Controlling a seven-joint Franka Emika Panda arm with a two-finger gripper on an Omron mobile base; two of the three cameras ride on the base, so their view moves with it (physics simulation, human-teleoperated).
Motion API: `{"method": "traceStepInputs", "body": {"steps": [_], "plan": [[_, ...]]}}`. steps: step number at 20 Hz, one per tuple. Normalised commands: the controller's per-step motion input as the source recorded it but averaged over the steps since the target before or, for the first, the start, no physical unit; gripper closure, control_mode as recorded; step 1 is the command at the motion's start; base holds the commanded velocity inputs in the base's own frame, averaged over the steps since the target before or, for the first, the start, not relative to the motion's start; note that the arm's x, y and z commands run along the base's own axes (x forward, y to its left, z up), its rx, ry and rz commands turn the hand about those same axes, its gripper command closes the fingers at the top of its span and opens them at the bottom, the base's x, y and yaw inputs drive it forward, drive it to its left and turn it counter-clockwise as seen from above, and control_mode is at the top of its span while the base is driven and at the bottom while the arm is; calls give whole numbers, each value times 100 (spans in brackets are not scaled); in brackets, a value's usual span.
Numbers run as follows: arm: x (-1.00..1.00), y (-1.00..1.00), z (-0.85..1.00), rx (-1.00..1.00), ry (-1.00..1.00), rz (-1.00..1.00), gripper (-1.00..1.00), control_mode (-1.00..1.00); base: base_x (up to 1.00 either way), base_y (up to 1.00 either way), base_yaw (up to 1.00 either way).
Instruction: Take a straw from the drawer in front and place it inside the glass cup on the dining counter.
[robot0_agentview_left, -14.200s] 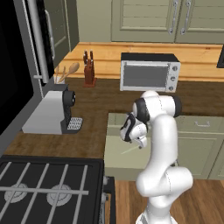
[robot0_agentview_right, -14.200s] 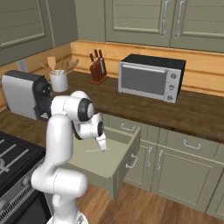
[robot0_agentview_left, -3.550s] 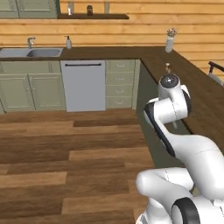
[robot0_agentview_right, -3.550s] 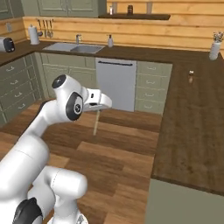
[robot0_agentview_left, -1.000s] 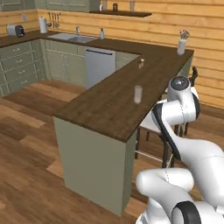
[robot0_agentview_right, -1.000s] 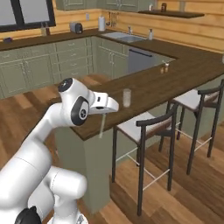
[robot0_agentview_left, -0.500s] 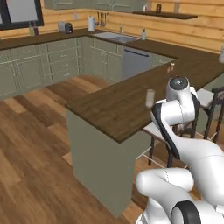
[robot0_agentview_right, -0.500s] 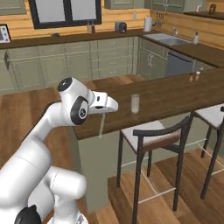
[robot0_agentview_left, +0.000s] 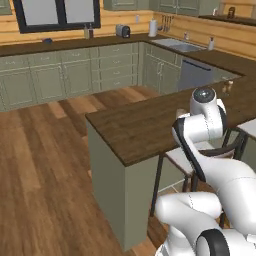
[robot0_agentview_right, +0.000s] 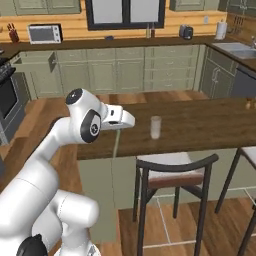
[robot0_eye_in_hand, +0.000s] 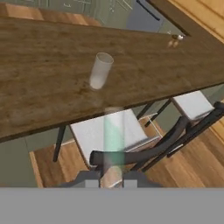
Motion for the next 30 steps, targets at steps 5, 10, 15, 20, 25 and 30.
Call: {"method": "traceStepInputs", "body": {"steps": [5,10,15,20,25,30], "plan": [[0,0,0,0,0,0,100,100,0,-80,47],[0,0,0,0,0,0,100,100,0,-75,45],[0,0,0,0,0,0,100,100,23,-52,34],[0,0,0,0,0,0,100,100,69,-29,16],[0,0,0,0,0,0,100,100,98,-30,8],[12,-26,35,20,-1,9,100,-100,25,-9,3]]}}
